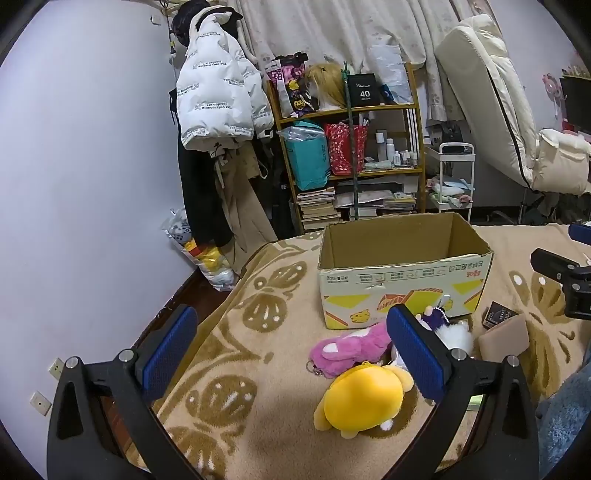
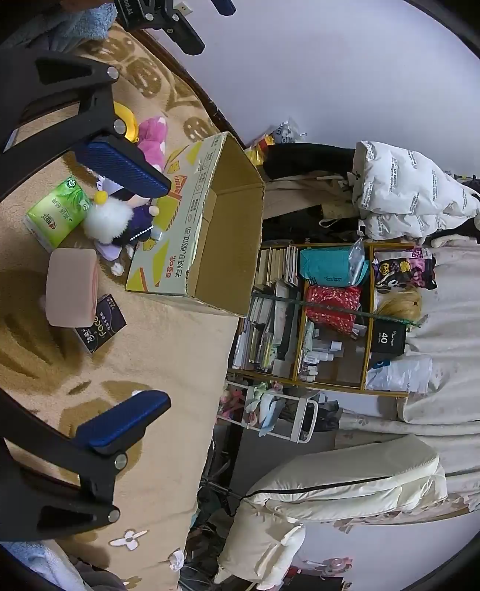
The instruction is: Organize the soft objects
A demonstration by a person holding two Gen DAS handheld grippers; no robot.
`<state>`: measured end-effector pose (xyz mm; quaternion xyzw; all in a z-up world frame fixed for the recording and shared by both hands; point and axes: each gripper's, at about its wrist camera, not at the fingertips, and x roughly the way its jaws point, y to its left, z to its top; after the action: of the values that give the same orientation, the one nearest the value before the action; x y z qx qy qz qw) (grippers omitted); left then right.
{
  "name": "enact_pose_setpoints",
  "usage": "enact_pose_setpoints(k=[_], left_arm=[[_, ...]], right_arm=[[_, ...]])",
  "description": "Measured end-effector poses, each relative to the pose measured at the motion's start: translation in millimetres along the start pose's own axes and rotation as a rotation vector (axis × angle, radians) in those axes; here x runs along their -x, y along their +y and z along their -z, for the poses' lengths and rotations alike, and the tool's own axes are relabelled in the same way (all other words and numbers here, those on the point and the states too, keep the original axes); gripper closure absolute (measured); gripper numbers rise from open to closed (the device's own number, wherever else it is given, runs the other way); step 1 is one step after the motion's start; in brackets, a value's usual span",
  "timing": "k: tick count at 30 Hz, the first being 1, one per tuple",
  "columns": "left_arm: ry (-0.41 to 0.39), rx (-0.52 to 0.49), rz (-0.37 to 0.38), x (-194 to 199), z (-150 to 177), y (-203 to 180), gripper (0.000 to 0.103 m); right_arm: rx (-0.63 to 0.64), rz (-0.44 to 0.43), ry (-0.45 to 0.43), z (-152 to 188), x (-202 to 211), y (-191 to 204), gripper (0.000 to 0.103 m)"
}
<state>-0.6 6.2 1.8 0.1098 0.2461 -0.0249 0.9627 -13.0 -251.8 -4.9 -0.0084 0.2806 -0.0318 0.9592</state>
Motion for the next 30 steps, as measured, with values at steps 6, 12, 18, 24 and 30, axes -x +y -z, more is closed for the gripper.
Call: enact_pose_setpoints(k=[6,12,18,24,30], left_arm=[[-0.002,-0.001,-0.009,-0.9,-2.7,-4.0,0.002],[-0.004,-0.001,-0.008,1.9,-2.9,-3.4,0.002],[-0.004,0.001,-0.009,1.8,-2.8,-3.4,0.002],[-0.003,0.001,-0.009,2.3,-3.1,-3.3,0.002],[-0.004,0.001,-0.008,1.9,-2.9,-3.1,0.002]], right_arm=[[0.000,0.000,0.000,0.1,1.3,-0.7,0.000],[-0.003,0.000,-0.001,0.8,2.5,-3.8,0.000],[-0.007,-0.001,-0.004,1.5,1.7,-1.3,0.000],[-0.010,-0.006,-0.003,-0.4,2.1,0.8,0.000],[-0.015,-0.008,-0.003,-0.6,1.9,-0.4,0.000]])
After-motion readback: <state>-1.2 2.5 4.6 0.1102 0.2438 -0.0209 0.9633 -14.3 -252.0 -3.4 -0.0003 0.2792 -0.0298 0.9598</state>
